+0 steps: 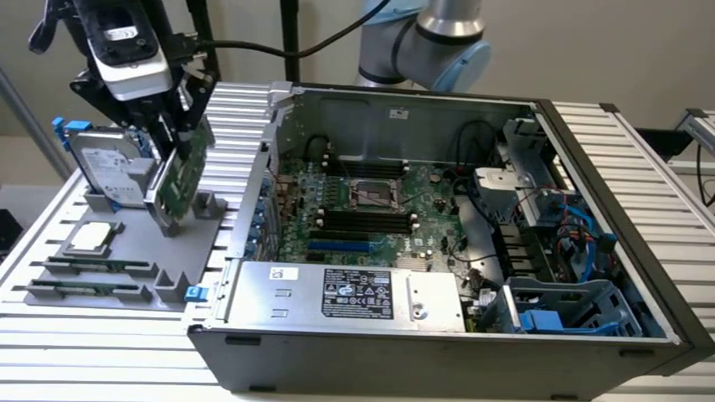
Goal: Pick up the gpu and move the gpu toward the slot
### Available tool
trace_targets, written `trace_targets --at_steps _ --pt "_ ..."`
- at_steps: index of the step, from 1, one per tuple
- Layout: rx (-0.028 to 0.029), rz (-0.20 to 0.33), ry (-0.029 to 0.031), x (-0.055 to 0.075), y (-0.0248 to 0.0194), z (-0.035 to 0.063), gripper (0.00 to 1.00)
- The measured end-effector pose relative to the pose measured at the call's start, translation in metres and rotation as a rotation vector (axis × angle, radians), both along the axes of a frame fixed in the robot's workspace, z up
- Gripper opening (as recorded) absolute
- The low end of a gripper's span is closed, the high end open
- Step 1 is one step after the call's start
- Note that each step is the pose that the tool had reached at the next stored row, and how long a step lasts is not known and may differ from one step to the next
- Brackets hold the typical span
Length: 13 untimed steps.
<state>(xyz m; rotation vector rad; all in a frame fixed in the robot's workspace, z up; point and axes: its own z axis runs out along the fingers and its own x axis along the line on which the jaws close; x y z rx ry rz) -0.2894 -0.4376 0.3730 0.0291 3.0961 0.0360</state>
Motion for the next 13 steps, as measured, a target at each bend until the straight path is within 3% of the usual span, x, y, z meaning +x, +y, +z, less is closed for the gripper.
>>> trace_targets --at_steps 13 --pt "0.0231 0.0 0.0145 0.045 -0.0024 0.05 0.26"
